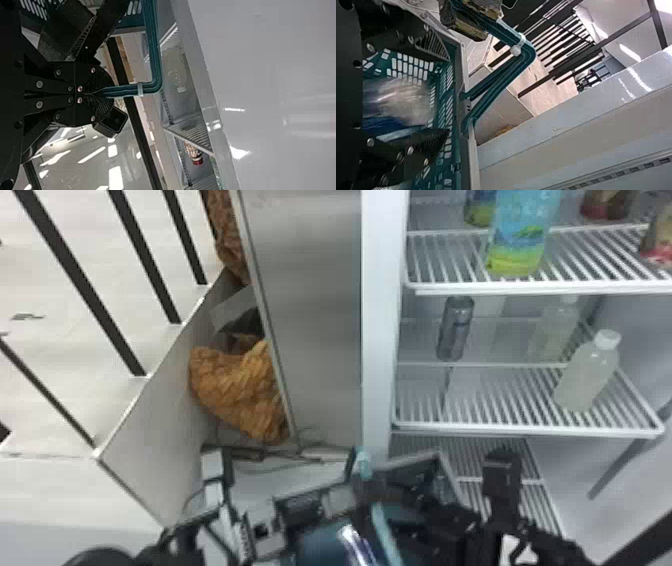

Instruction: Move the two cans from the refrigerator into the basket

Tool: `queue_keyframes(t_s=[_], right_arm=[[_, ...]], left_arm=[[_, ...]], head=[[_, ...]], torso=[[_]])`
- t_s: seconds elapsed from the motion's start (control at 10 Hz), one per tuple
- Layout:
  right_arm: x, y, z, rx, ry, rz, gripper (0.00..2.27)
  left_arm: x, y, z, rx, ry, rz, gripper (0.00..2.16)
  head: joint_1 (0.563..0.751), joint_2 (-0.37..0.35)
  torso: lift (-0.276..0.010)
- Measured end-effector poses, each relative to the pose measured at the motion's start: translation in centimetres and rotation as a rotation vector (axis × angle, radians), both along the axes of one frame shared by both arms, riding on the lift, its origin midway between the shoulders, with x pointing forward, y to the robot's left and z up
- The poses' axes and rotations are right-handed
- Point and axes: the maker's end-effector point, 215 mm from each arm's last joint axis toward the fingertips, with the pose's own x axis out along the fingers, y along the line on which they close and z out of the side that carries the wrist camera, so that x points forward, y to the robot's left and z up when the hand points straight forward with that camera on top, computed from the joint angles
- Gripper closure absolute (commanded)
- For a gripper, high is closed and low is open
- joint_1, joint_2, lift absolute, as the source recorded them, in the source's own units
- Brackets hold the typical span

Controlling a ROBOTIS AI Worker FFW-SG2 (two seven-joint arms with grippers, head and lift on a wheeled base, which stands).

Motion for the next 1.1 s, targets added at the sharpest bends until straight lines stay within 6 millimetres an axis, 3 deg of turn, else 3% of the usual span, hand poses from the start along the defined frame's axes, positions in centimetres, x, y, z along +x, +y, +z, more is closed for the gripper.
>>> queue_keyframes(t_s=[0.3,0.7,1.1], right_arm=[[1.5,-2.1,0.8,-0.005,-0.042,-0.057,0.15],[4.7,-7.6,3.9,-0.015,-0.155,-0.192,0.15],[7.3,-11.4,6.9,-0.019,-0.275,-0.308,0.15]], left_arm=[[-0.1,0.0,-0.1,0.000,0.002,0.001,1.21],[-0.2,0.1,-0.2,-0.001,0.007,0.002,1.21],[-0.3,-0.1,-0.3,-0.001,0.009,-0.003,1.21]], head=[[0.695,0.069],[0.695,-0.012],[0.695,-0.064]], torso=[[-0.219],[-0.219],[-0.219]])
